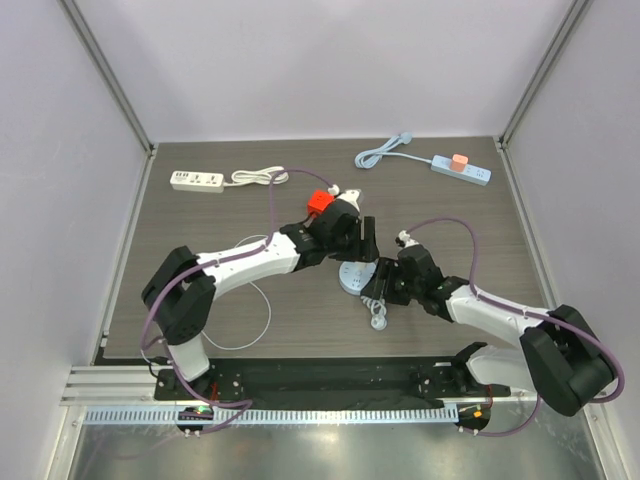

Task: Pull the plug off the socket

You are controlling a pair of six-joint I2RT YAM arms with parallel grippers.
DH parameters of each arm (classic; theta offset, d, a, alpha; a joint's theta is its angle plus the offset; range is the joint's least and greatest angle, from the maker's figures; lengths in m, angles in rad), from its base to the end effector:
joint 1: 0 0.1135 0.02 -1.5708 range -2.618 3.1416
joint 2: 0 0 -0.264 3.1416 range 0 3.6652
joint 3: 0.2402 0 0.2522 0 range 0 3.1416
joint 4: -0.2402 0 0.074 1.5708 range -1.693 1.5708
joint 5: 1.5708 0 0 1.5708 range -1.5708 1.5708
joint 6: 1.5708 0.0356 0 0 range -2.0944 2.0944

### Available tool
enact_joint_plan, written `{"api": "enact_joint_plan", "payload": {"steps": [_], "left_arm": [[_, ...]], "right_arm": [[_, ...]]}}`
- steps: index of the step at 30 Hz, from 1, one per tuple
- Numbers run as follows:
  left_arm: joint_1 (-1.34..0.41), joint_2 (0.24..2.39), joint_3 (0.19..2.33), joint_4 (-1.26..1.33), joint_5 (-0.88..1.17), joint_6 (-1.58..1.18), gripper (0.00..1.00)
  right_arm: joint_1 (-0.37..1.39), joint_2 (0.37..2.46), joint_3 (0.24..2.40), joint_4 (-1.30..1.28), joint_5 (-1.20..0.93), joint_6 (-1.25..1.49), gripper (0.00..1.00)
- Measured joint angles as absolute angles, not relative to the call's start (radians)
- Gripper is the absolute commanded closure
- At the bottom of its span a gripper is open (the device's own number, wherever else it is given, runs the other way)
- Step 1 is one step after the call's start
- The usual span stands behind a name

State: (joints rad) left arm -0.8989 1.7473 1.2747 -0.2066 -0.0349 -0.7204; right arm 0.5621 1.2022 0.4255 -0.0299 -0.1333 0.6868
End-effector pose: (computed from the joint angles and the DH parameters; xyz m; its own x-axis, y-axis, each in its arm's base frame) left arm 0.2481 -0.3100 0.2465 -0.7987 -0.0549 -0.5992 0.3172 0.8078 -0.4968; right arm 0.1813 0.1198 0.1520 -0.8566 0.2032 -0.4742 -0.0813 0.8546 0.5129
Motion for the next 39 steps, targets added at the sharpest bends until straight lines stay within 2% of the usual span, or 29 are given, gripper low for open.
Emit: {"api": "enact_joint_plan", "payload": {"steps": [5,10,13,16,17,22,24,26,34,39], "left_arm": [[-0.904,1.793,1.277,-0.226,-0.081,-0.720,0.32],[-0.904,1.836,1.289,-0.237,-0.115,-0.717,0.39],[-0.904,1.866,1.314,-0.237,-0.114,-0.710,0.51],[-0.908,1.887,1.338,-0.234,-0.105,-0.701,0.69],[-0.909,1.888,1.344,-0.235,-0.104,-0.698,0.79],[-0.909,1.888,1.350,-0.245,-0.098,-0.673,1.00],[-0.909,1.887,1.352,-0.248,-0.089,-0.666,1.00],[-0.908,1.885,1.351,-0.249,-0.081,-0.654,1.00],[-0.907,1.789,1.270,-0.250,-0.038,-0.622,1.00],[-0.906,1.741,1.219,-0.213,-0.005,-0.596,1.00]], "right_arm": [[0.566,1.176,0.406,-0.029,-0.133,0.697,0.56],[0.566,1.165,0.395,-0.023,-0.132,0.709,0.56],[0.566,1.159,0.391,-0.023,-0.131,0.712,0.55],[0.567,1.156,0.389,-0.023,-0.130,0.714,0.50],[0.567,1.156,0.389,-0.023,-0.130,0.715,0.47],[0.567,1.151,0.389,-0.033,-0.130,0.723,0.35],[0.561,1.145,0.390,-0.051,-0.134,0.725,0.25],[0.546,1.132,0.399,-0.070,-0.144,0.719,0.21],[0.340,1.106,0.404,-0.111,-0.271,0.698,0.21],[0.303,1.109,0.406,-0.082,-0.378,0.685,0.21]]}}
